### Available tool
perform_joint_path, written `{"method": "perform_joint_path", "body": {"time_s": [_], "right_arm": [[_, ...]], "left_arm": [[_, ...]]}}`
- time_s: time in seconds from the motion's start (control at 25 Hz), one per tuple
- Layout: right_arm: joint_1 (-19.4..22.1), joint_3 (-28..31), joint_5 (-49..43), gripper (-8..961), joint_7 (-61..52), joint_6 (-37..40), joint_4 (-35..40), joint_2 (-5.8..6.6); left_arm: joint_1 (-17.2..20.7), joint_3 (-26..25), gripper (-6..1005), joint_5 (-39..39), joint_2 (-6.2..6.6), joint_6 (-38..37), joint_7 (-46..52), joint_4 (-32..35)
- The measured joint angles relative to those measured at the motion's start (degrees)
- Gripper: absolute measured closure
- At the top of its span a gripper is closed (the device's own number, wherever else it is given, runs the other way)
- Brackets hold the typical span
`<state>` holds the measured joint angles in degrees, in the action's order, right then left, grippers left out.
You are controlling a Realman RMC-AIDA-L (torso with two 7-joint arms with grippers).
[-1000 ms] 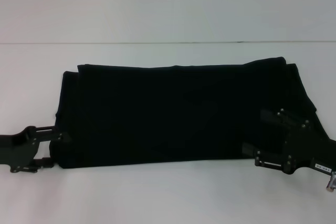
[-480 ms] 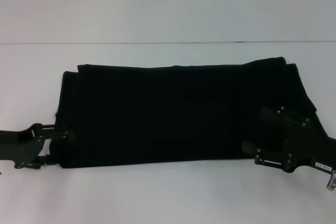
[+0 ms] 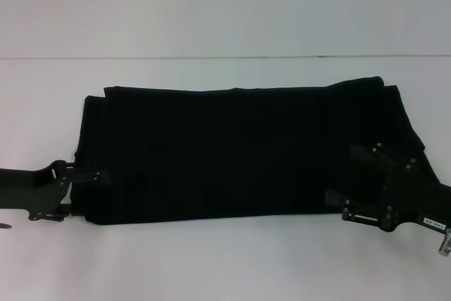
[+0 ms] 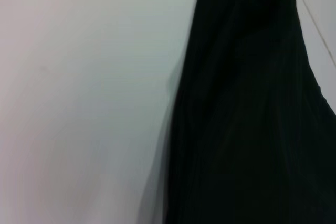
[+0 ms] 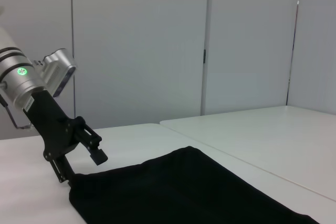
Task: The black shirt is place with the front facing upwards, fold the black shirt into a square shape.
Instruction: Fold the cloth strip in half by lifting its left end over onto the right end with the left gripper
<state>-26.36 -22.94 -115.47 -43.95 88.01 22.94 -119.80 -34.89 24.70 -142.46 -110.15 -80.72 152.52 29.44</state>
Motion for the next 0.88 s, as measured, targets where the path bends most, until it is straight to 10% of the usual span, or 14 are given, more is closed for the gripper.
{"method": "perform_joint_path", "body": {"time_s": [0.44, 0.88], "right_arm": [[0.0, 0.0, 0.1, 8, 0.0, 0.1, 0.0, 0.00], [0.0, 0.0, 0.8, 7, 0.0, 0.9, 0.1, 0.15]], "left_arm": [[0.2, 2.3, 201, -0.1, -0.02, 0.2, -0.2, 1.4], [0.5, 4.0, 579, -0.2, -0.24, 1.2, -0.5, 2.1]]}}
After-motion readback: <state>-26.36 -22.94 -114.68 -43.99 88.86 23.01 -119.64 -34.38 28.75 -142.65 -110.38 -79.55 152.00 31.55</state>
